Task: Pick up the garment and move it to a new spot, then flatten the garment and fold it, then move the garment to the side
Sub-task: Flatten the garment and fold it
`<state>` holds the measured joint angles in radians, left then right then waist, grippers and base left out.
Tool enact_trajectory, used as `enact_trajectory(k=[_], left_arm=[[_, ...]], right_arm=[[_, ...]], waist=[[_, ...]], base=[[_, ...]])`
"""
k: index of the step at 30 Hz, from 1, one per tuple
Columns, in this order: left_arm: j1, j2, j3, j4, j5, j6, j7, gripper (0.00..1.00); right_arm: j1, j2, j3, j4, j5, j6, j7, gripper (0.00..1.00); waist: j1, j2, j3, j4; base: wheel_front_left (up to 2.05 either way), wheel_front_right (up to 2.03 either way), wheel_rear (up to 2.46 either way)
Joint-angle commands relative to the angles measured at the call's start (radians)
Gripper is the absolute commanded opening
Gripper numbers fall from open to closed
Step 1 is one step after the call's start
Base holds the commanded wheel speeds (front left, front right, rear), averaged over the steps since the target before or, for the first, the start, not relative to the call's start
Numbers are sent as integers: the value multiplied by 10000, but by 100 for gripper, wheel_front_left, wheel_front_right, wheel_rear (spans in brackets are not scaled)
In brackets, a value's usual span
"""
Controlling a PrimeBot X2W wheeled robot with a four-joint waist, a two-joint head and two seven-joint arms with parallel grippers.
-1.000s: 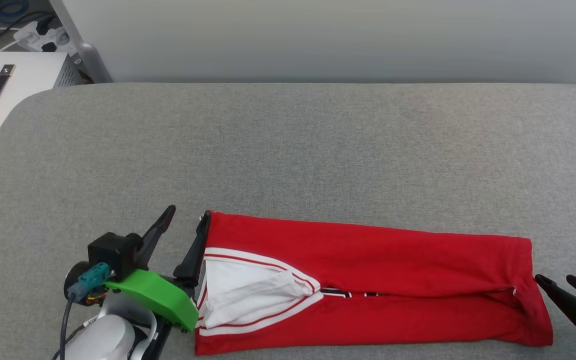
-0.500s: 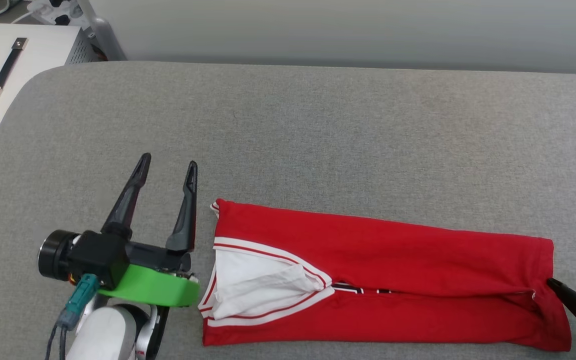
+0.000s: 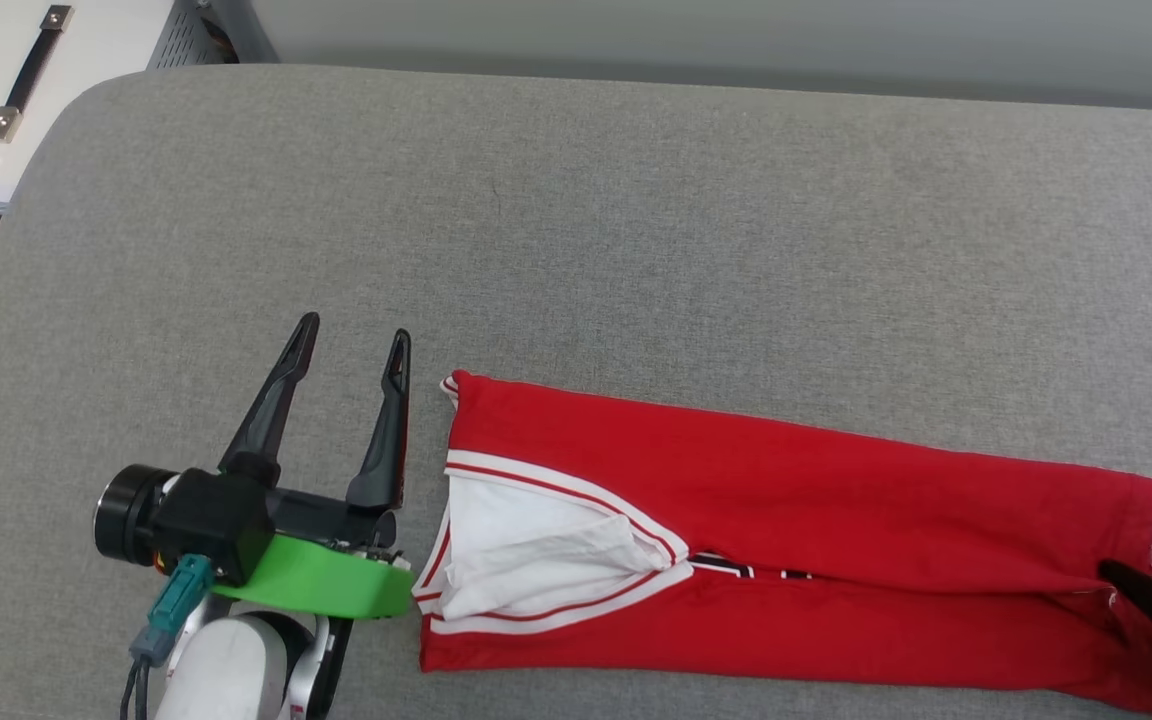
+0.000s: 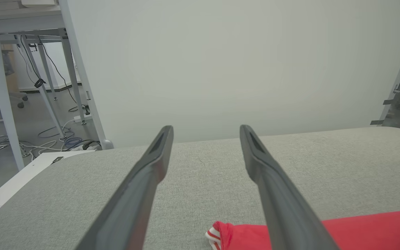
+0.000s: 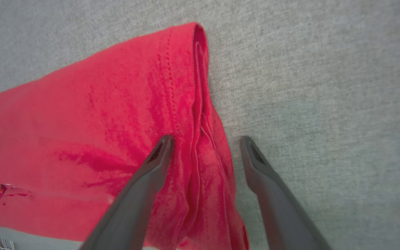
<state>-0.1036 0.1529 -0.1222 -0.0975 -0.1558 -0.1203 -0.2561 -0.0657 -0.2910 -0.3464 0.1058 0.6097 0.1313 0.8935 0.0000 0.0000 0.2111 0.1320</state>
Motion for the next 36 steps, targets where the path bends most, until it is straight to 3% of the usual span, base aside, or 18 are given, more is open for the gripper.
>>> enact_trajectory(k=[1, 20, 21, 23, 24, 36], left_arm=[[-82, -105, 59, 53, 88, -62, -56, 100], [-132, 7, -110, 315, -5, -102, -57, 100], [-126, 15, -139, 330, -13, -102, -57, 100], [-118, 38, -182, 363, -34, -102, -57, 100], [-115, 49, -193, 376, -44, -102, -57, 100], [-39, 106, -232, 509, -120, -103, -57, 100]], right_arm=[[-137, 112, 65, 174, -26, -6, 65, 100], [-294, 788, 1835, 920, 587, -6, -88, 100], [-291, 777, 1900, 1004, 607, -6, -113, 82], [-288, 727, 1996, 1146, 639, -6, -199, 14], [-286, 689, 2034, 1204, 647, -6, -247, 0], [-321, -491, 1968, 1633, 527, -6, -1638, 0]], waist=[[0, 0, 130, 110], [0, 0, 44, 68], [0, 0, 37, 56], [0, 0, 25, 31], [0, 0, 17, 20], [0, 0, -283, -175]], base=[[0, 0, 0], [0, 0, 0], [0, 0, 0], [0, 0, 0], [0, 0, 0], [0, 0, 0]])
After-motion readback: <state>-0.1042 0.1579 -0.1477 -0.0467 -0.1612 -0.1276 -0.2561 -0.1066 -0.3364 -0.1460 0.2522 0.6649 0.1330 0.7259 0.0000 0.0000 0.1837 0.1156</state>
